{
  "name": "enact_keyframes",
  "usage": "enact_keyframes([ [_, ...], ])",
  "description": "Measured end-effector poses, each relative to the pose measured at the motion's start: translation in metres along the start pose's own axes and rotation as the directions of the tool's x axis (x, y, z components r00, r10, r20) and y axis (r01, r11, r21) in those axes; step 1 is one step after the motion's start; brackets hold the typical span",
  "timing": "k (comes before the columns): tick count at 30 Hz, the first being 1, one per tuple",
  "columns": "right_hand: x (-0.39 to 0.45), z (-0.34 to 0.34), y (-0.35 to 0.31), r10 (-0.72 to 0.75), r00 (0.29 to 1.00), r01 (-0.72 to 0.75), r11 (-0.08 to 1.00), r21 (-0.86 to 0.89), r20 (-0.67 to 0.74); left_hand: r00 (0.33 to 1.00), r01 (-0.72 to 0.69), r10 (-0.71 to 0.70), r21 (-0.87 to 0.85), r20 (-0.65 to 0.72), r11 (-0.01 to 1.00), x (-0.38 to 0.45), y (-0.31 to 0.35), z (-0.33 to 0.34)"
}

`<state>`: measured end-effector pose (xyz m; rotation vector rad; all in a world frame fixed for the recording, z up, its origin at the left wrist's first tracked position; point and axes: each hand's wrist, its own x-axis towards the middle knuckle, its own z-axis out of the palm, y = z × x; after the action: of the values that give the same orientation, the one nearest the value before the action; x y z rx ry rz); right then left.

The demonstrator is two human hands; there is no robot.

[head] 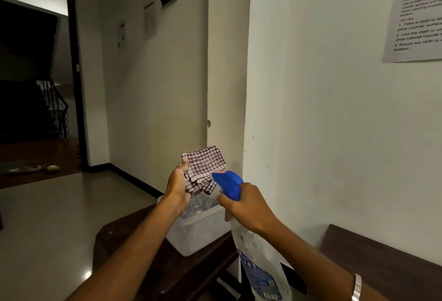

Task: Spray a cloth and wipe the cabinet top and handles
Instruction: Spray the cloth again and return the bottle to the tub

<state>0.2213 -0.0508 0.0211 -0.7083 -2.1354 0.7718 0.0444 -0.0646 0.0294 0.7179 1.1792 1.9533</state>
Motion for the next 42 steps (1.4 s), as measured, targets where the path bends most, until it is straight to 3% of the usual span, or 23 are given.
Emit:
enact_keyframes([
  [6,0.006,-0.018,0.015,0.082,0.994,-0.084,0.996,-0.025,-0.065,1.0,0.007,-0.007,0.012,-0.028,1.0,0.004,0.0,-0.002],
  [13,0.024,-0.035,0.015,0.074,0.995,-0.079,0.994,-0.076,-0.066,1.0,-0.003,0.002,-0.022,-0.019,1.0,0.008,0.001,-0.005],
  [23,0.09,-0.084,-0.046,-0.15,0.979,0.154,0.988,0.025,-0.138,0.979,-0.09,0.103,0.082,-0.178,0.993,0.019,-0.006,-0.02],
  [29,0.143,-0.076,-0.07,-0.191,0.968,0.196,0.98,0.021,-0.162,0.957,-0.112,0.151,0.163,-0.248,0.98,0.023,-0.011,-0.023],
  [34,0.175,-0.055,-0.053,-0.141,0.965,0.173,0.976,0.13,-0.221,0.952,-0.12,0.18,0.24,-0.247,0.963,0.027,-0.018,-0.024],
  [42,0.176,0.003,0.02,0.06,0.993,-0.049,0.994,0.096,-0.106,0.941,-0.117,0.179,0.223,-0.286,0.968,0.029,-0.02,-0.027],
])
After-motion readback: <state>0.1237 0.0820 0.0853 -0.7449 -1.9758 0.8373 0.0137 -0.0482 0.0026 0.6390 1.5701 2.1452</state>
